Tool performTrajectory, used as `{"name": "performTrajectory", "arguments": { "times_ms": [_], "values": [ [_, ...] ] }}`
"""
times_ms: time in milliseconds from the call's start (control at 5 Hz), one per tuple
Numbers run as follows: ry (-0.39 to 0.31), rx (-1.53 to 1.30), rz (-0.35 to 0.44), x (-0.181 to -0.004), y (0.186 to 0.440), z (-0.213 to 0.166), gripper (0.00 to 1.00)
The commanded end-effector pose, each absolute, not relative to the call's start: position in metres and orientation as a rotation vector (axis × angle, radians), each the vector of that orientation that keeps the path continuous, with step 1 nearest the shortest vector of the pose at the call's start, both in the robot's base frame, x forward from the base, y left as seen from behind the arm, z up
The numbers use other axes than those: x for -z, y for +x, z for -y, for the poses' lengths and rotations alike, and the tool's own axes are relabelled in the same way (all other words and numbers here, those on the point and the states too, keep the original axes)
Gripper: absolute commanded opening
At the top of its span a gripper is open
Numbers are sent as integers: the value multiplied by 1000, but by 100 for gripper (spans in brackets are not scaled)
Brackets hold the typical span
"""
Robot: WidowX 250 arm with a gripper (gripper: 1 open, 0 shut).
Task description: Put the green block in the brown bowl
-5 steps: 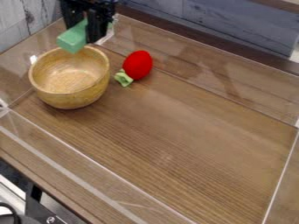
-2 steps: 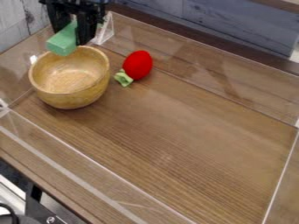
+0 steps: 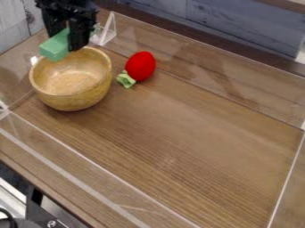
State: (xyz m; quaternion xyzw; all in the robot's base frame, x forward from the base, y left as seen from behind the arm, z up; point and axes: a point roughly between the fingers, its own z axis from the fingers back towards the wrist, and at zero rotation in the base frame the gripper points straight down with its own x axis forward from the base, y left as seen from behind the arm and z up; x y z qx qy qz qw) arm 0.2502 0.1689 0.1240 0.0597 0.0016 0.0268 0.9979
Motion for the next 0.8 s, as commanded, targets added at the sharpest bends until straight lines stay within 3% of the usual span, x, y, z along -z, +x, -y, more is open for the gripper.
{"name": "performTrajectory", "arguments": {
  "times_ms": [0,400,600],
  "values": [
    [138,-61,16,-126,256,-171,0],
    [130,-60,14,-118,273,-165,0],
    [124,-104,-1,-116,270,-165,100]
  ]
}}
